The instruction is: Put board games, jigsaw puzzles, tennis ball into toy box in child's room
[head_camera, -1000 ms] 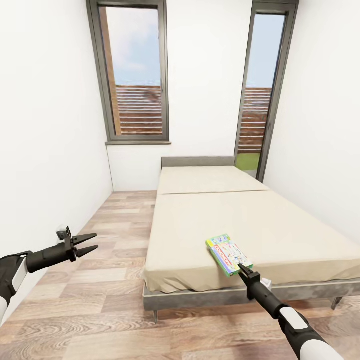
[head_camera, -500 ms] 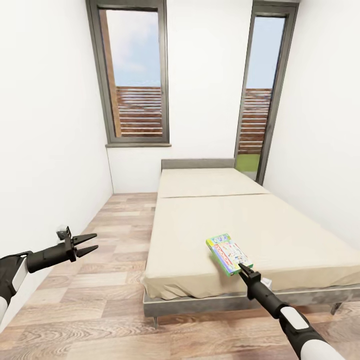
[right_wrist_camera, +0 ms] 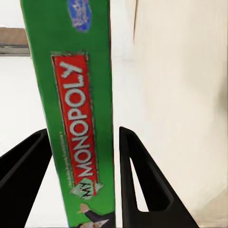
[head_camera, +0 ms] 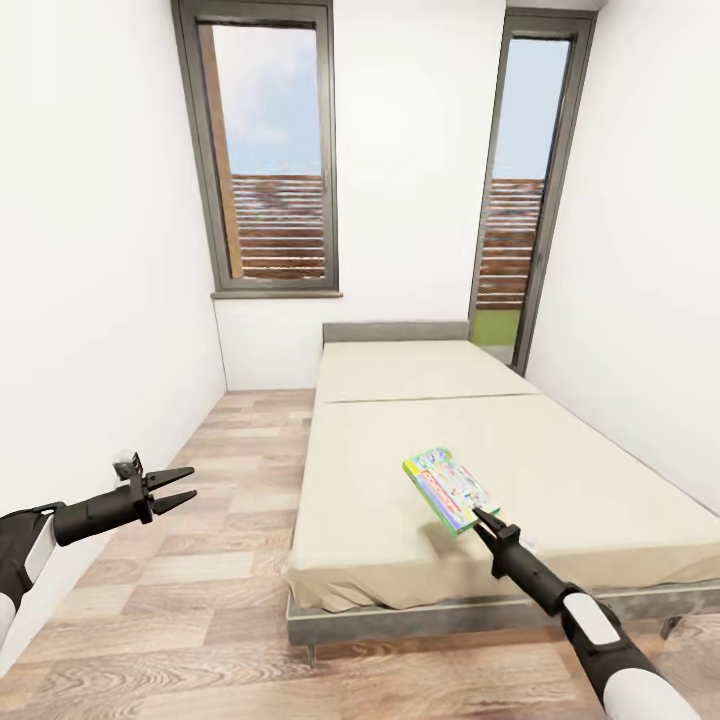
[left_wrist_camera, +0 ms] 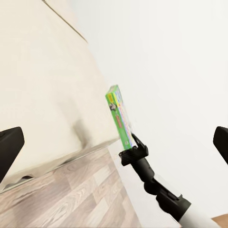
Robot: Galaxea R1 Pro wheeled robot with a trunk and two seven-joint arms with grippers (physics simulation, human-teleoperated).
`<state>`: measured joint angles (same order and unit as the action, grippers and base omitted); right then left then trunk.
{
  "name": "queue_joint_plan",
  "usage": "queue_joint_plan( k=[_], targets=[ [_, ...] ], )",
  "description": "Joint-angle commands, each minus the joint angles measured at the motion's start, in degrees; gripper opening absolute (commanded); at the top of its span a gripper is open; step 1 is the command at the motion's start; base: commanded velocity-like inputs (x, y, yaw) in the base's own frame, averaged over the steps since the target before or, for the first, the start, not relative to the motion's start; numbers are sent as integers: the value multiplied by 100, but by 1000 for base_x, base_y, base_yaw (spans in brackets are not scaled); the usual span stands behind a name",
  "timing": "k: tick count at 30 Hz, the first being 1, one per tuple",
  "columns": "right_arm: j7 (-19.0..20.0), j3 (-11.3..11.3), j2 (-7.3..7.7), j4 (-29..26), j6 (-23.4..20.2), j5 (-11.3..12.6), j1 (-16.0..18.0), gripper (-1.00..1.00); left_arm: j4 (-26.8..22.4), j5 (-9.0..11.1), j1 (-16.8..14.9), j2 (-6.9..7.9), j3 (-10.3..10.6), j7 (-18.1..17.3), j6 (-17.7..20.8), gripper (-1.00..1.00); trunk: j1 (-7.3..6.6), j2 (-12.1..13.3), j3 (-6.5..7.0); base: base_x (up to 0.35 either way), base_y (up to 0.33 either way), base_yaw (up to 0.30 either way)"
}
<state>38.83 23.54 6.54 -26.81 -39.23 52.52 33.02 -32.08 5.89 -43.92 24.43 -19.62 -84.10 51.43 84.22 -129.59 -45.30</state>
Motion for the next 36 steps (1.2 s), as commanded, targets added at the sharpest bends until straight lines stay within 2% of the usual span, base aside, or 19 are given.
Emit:
queue_joint_plan(
  k=[1, 5, 9, 18, 26, 36],
  targets=[
    [24, -54, -1, -110, -46, -48, 3, -100, 0, -1, -3, 1, -1, -19, 61, 100, -23, 39, 12, 0, 0, 0],
    [90, -474, -6, -822, -231, -35, -57, -100, 0, -1, -3, 1, 1, -19, 60, 100, -111, 200, 83, 0, 0, 0],
    [104, -612, -6, -1249, -428, -44, -127, -100, 0, -3, -3, -1, 2, -16, 53, 100, -199, 360, 155, 0, 0, 0],
    [156, -670, -26, -1397, -949, -43, -146, -100, 0, -8, -3, -6, -3, -11, 52, 100, -397, 721, 317, 0, 0, 0],
    [635, -662, -17, -1337, -751, -51, -147, -100, 0, -9, -3, -21, 2, 29, 56, 100, -572, 1042, 460, 0, 0, 0],
    [686, -664, -13, -1311, -684, -51, -147, -100, 0, -16, -3, -18, 2, 44, 60, 100, -792, 1443, 640, 0, 0, 0]
  ],
)
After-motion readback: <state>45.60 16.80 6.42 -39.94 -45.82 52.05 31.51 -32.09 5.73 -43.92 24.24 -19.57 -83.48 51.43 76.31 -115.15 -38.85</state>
